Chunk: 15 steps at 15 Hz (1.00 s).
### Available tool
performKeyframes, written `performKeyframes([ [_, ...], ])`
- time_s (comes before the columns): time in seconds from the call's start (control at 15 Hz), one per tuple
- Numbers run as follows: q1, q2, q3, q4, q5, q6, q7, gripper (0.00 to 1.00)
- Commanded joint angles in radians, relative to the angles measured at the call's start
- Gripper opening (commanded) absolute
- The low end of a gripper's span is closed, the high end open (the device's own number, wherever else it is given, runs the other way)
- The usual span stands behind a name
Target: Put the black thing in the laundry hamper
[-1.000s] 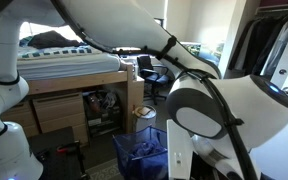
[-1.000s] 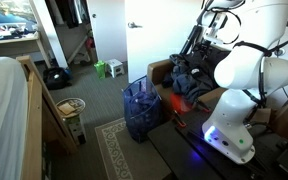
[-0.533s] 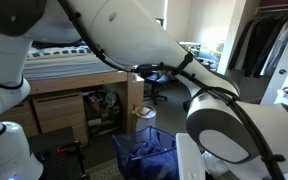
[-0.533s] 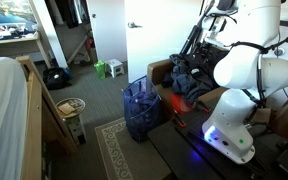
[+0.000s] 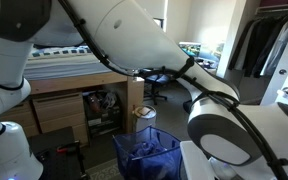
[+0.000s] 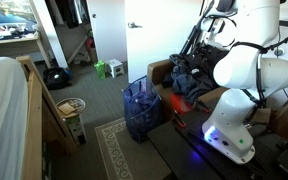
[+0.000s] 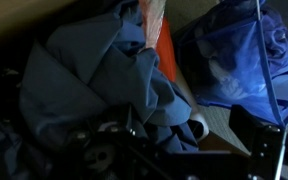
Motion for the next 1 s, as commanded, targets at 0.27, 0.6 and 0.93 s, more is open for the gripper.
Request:
performKeyframes([
  [0.27, -0.136, 0.141, 0.12, 0.081, 0.027, 0.233, -0.177, 1.0],
  [0.6, -0.21, 0.261, 0.189, 0.18, 0.033, 0.369, -0.145, 1.0],
  [0.93, -0.268, 0.349, 0.252, 0.294, 0.02, 0.415, -0.13, 1.0],
])
